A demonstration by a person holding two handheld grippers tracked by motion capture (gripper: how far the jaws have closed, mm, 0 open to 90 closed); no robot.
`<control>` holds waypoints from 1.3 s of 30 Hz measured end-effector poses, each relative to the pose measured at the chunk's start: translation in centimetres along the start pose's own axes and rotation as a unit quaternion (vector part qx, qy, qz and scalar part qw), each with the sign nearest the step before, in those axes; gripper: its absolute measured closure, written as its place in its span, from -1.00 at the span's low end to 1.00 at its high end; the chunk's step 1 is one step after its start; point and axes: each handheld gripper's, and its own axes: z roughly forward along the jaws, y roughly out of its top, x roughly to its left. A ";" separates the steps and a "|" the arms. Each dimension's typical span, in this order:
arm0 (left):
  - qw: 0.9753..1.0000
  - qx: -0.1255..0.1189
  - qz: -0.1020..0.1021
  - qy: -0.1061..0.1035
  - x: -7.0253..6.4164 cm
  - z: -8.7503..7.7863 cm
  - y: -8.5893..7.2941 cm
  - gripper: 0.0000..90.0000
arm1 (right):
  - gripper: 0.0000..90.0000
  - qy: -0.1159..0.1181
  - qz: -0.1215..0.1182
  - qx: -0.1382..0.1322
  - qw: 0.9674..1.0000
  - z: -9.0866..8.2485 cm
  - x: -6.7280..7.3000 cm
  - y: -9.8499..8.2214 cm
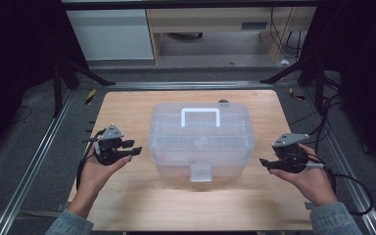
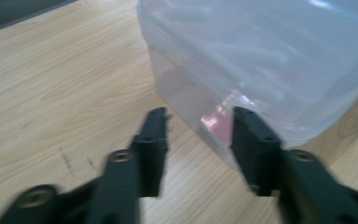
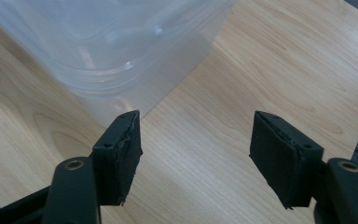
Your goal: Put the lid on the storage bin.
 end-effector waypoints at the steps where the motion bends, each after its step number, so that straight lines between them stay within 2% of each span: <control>1: 1.000 0.002 0.000 0.005 0.2 0.1 0.0 -0.07 | -0.28 -0.002 0.001 0.000 1.000 0.1 -0.2 0.0; 7: 0.999 0.018 -0.005 0.043 1.3 0.8 -0.1 -0.77 | -0.40 -0.022 0.026 -0.011 0.999 0.3 -1.7 0.4; 10: 0.999 0.020 -0.010 0.050 1.9 0.9 -0.1 -0.89 | -0.45 -0.033 0.041 -0.018 0.998 0.2 -2.6 0.9; 14: 0.998 0.011 -0.012 0.055 2.6 1.0 0.0 -0.90 | -0.46 -0.050 0.067 -0.032 0.996 0.5 -3.9 1.7; 19: 0.998 0.014 -0.017 0.064 3.6 1.8 0.3 -0.91 | -0.32 -0.065 0.080 -0.032 0.994 1.7 -5.6 2.5; 23: 0.997 0.035 -0.011 0.073 4.6 2.9 0.1 -0.90 | -0.06 -0.078 0.089 -0.019 0.993 3.1 -6.8 2.7; 25: 0.996 0.044 -0.012 0.081 5.2 3.3 -0.2 -0.89 | -0.02 -0.082 0.092 -0.015 0.992 3.8 -7.2 2.6; 32: 0.993 0.076 -0.004 0.088 6.9 5.4 -1.3 -0.89 | 0.00 -0.069 0.107 0.019 0.992 7.2 -7.9 1.3; 39: 0.993 0.088 -0.028 0.079 8.0 7.7 -2.6 -0.89 | -0.17 -0.060 0.132 0.044 0.989 9.8 -8.9 0.1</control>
